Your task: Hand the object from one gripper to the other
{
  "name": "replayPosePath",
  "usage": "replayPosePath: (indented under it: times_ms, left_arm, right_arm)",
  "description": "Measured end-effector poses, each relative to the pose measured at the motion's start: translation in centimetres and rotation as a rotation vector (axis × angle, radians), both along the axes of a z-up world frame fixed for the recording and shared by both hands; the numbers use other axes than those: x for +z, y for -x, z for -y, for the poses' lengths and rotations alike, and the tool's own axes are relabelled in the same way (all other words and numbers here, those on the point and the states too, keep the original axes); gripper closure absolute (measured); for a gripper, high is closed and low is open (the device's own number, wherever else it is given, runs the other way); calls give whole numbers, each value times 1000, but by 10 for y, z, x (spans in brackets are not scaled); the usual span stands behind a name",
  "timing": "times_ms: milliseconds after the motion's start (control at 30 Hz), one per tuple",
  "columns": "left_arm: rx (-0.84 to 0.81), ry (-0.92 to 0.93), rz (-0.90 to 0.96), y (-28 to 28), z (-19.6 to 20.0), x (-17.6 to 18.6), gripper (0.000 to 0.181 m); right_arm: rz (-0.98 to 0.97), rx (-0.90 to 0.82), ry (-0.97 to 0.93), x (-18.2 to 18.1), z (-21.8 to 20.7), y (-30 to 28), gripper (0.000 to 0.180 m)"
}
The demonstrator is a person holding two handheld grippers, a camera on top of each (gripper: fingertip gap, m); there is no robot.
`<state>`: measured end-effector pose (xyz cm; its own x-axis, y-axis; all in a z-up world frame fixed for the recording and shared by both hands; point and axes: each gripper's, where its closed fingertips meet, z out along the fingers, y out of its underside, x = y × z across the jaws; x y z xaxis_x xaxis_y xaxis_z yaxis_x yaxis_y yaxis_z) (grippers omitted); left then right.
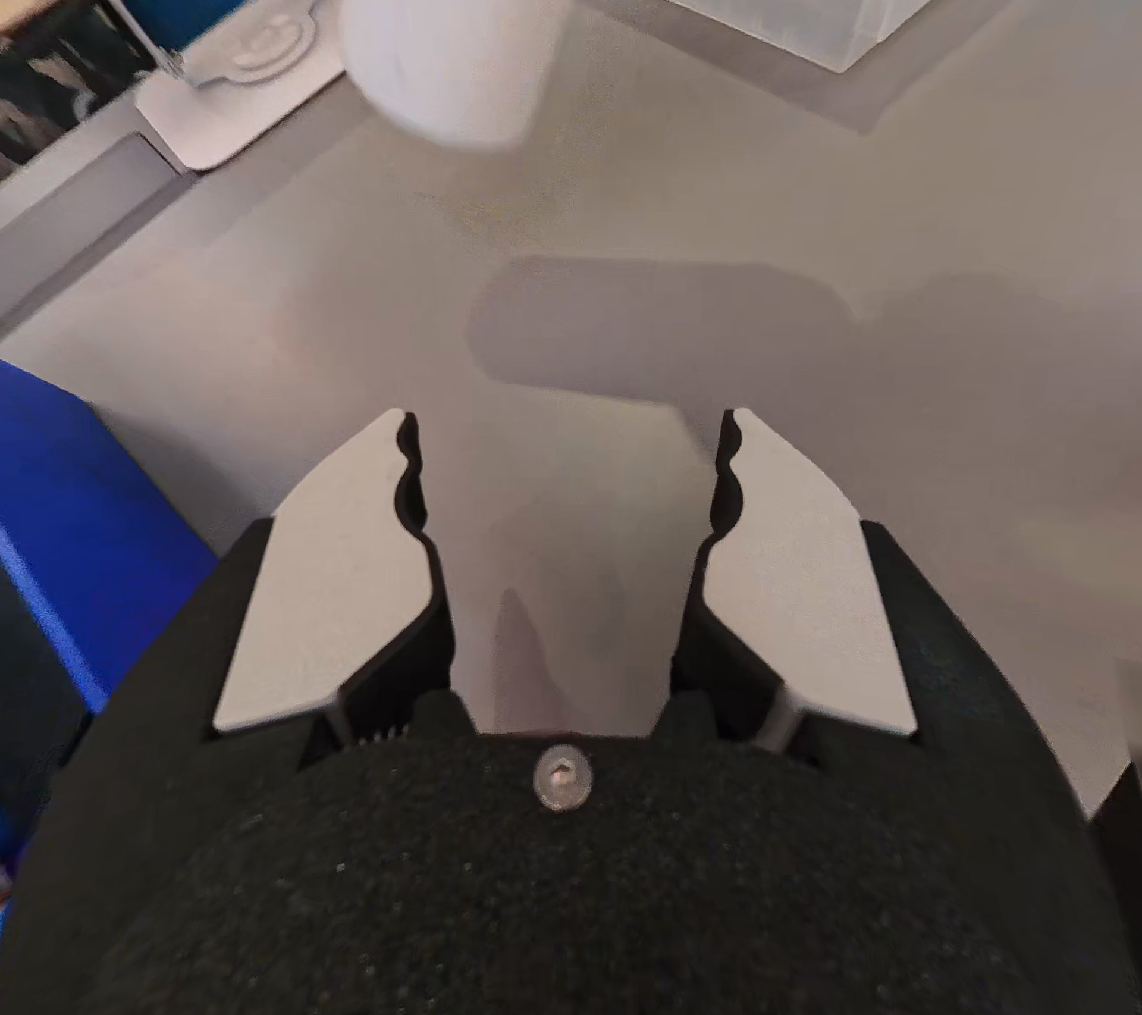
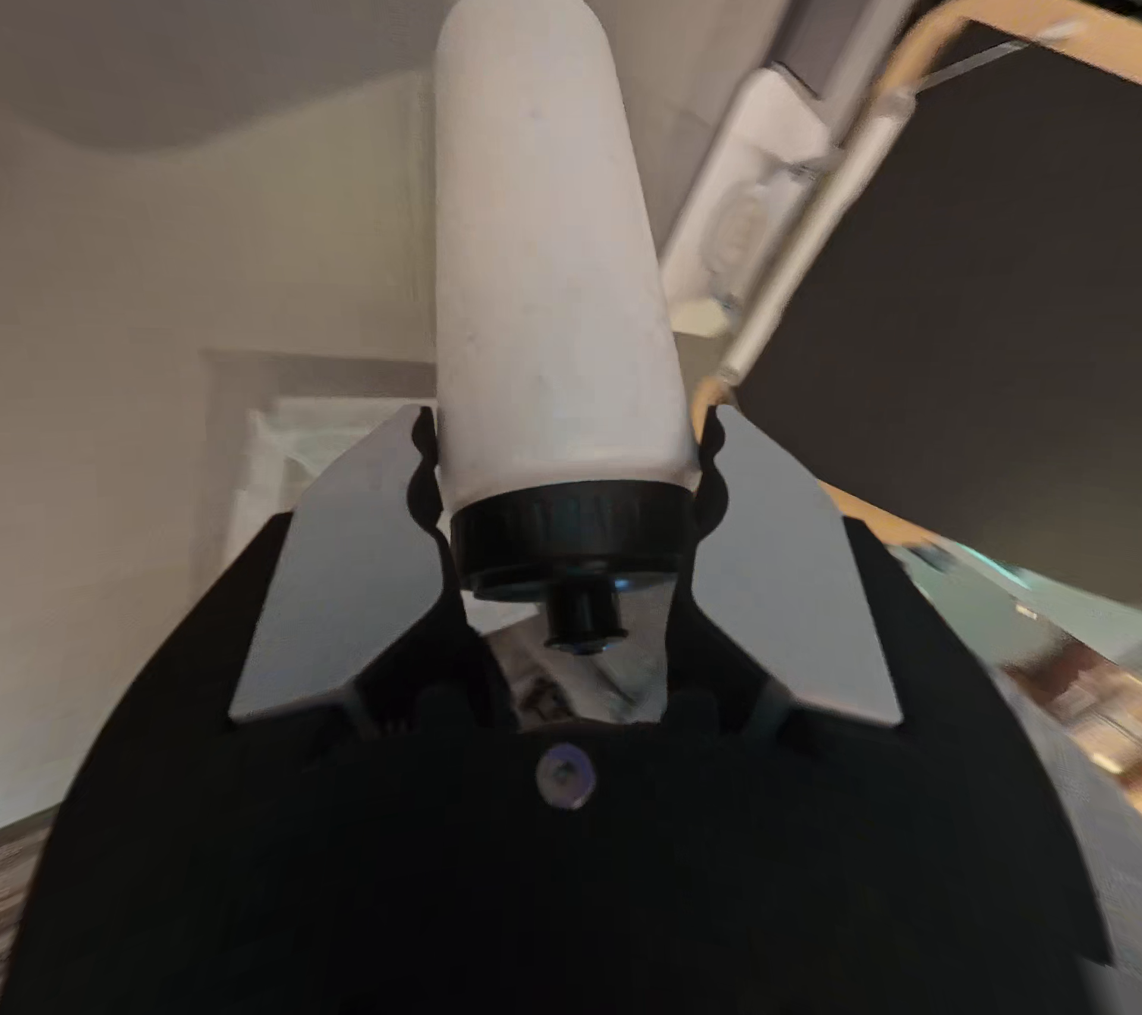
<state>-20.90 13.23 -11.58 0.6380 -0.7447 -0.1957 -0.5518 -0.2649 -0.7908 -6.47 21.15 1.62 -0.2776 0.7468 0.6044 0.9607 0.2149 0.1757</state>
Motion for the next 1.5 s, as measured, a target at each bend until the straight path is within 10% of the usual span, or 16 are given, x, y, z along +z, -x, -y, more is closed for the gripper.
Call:
replayPosePath:
  times_ms: [33,300,733,967,1067,1300,1500]
  left_arm:
    - [-3,29,27,1,-1,-2,90]
    - [-70,266,536,8,-9,33,87]
    - [-45,100,1561,12,-41,159,73]
    - [-70,223,1667,9,-72,152,63]
    - [-269,306,1658,2,-72,142,83]
    - [-356,431,1282,-45,-59,99,97]
    - [-380,372,1265,-25,-57,118,97]
  right_arm:
    - [8,17,-75,14,-4,-4,98]
    - [-114,169,-415,57,13,0,98]
    - [-1012,20,-473,35,55,82,98]
    - [-1527,-16,-54,7,67,107,109]
    - [-1476,-45,205,-44,68,116,179]
    - [-1394,-2,392,-70,82,130,179]
    - [-1420,-127,522,-57,79,99,122]
